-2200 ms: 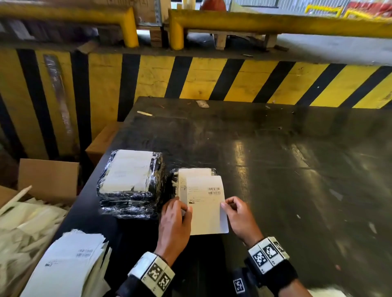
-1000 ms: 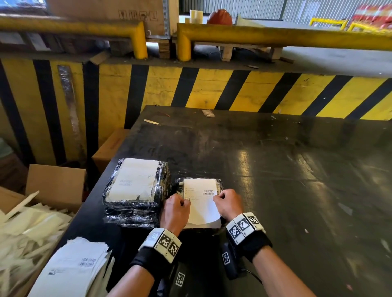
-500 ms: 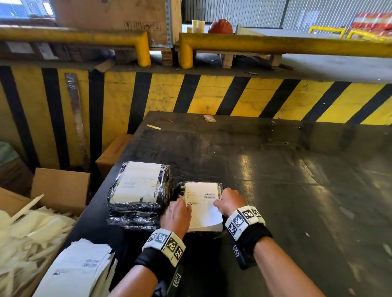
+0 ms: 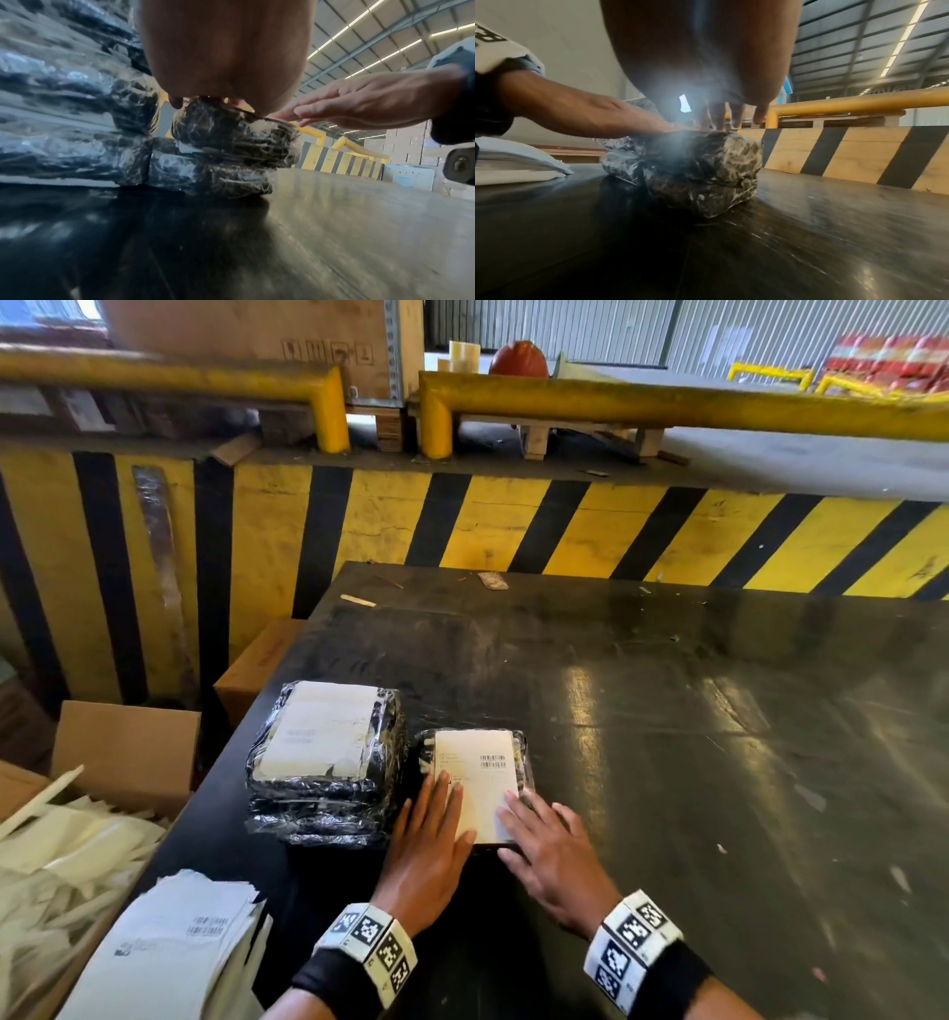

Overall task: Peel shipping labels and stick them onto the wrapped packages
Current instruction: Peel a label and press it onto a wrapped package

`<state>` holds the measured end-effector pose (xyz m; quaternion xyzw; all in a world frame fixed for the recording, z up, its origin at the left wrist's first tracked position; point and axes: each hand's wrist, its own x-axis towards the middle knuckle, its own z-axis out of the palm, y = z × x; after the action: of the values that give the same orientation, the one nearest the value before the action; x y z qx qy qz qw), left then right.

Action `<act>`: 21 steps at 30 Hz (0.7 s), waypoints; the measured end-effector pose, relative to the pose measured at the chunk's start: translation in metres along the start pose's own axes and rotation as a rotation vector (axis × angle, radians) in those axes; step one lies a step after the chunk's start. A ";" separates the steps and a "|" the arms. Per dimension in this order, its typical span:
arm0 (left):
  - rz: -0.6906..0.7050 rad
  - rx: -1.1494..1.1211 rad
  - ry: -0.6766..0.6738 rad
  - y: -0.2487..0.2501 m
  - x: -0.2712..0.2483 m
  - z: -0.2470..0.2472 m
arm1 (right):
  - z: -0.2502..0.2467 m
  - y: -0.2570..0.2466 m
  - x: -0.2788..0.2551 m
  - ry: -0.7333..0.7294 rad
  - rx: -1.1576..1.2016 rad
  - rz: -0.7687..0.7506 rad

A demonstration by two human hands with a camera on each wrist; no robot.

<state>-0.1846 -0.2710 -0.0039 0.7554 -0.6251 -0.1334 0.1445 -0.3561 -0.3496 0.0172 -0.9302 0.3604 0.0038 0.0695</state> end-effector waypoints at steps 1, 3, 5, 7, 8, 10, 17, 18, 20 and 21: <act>-0.005 -0.015 -0.002 0.000 0.000 0.001 | -0.002 -0.003 0.001 -0.016 -0.006 0.027; -0.015 -0.032 -0.006 0.000 -0.001 0.002 | -0.007 -0.004 0.013 -0.033 0.029 -0.016; -0.031 -0.034 -0.019 0.000 -0.002 0.002 | -0.012 -0.002 0.032 -0.092 0.094 0.027; -0.050 -0.028 -0.045 0.003 -0.003 -0.002 | -0.017 0.001 0.055 -0.105 0.105 0.086; -0.057 -0.030 -0.052 0.005 -0.004 -0.003 | -0.017 0.003 0.065 -0.113 0.109 0.117; -0.063 -0.033 -0.056 0.006 -0.004 -0.005 | -0.017 0.007 0.084 -0.109 0.111 0.160; -0.080 -0.086 -0.073 0.003 -0.005 -0.003 | -0.019 0.005 0.090 -0.140 0.068 0.143; -0.081 -0.101 -0.077 0.003 -0.005 -0.002 | -0.018 0.001 0.080 -0.150 0.052 0.113; -0.082 -0.117 -0.087 0.002 -0.004 -0.002 | -0.016 -0.008 0.055 -0.162 0.016 0.028; -0.082 -0.111 -0.092 0.002 -0.004 -0.002 | -0.016 -0.012 0.041 -0.170 0.005 -0.009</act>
<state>-0.1864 -0.2677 -0.0007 0.7642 -0.5912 -0.2084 0.1517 -0.3188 -0.3702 0.0324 -0.9280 0.3490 0.0814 0.1021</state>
